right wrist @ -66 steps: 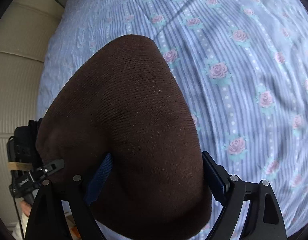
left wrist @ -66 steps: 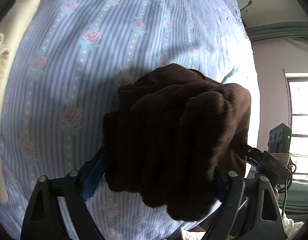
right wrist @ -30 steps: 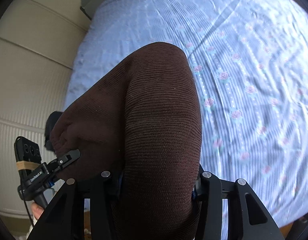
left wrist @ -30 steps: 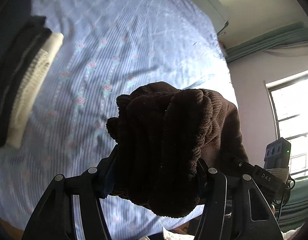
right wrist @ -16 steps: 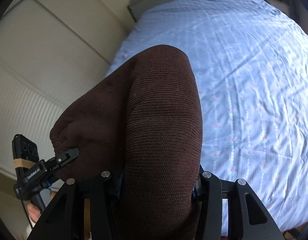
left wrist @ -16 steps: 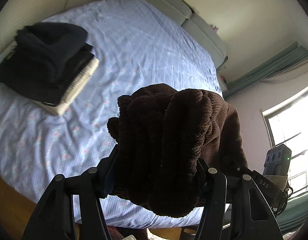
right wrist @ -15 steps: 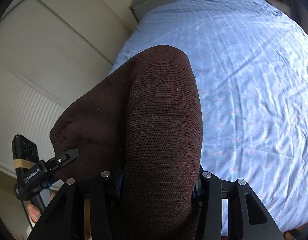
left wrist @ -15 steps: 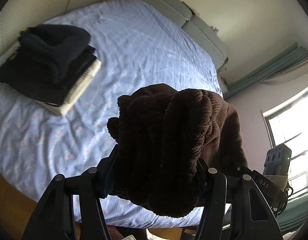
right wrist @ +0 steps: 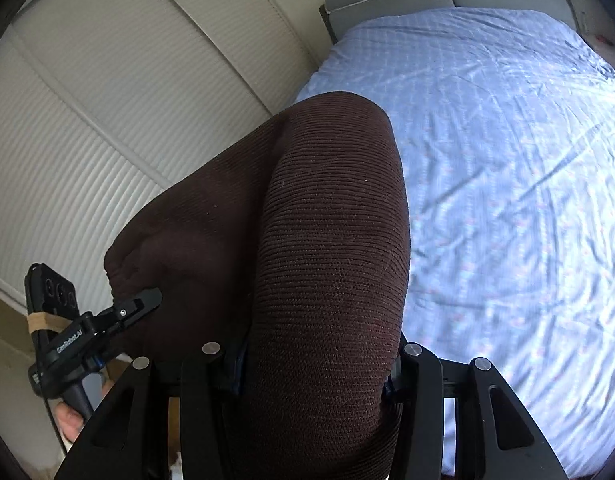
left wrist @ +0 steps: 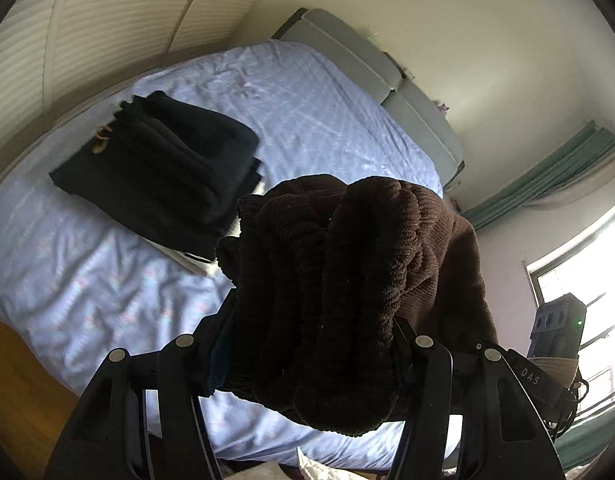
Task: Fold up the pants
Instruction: 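Carry the brown bundle with both tools onto the dark clothes stack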
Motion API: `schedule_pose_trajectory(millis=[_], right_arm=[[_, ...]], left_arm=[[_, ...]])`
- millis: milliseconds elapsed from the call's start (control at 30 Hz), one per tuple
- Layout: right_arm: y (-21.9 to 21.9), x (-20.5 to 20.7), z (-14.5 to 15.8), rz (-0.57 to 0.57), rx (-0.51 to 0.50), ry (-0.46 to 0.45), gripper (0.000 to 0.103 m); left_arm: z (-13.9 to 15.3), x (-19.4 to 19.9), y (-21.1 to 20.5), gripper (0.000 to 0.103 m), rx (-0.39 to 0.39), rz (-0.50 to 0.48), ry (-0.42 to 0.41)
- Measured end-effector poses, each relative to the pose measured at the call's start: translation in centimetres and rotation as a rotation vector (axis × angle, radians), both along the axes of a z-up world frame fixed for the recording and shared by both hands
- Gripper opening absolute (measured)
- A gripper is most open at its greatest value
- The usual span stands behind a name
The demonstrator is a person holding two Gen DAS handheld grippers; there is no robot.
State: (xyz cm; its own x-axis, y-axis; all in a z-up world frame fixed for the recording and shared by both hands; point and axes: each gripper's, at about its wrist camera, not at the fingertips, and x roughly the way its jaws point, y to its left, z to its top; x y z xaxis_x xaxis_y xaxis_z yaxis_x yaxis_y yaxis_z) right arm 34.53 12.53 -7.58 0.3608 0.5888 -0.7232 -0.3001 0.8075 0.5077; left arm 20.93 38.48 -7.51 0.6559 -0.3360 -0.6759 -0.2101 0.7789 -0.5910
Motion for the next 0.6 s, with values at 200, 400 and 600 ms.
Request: schedule_pose_trajectory(millis=[200, 400, 600], right_arm=[[6.2, -0.2, -0.9, -0.008, 0.039, 0.021, 0.048], [12.3, 2.0, -2.2, -0.03, 0.065, 0.037, 0.048], [18.3, 7.5, -2.7, -0.024, 0.07, 0.034, 0.048]], left_arm=[[-0.1, 2.2, 8.9, 0.059, 0.025, -0.015, 0.013], [0.0, 6.3, 16.0, 0.059, 0.062, -0.062, 0.012], [-1.1, 12.9, 22.7, 0.059, 0.023, -0.079, -0.01]])
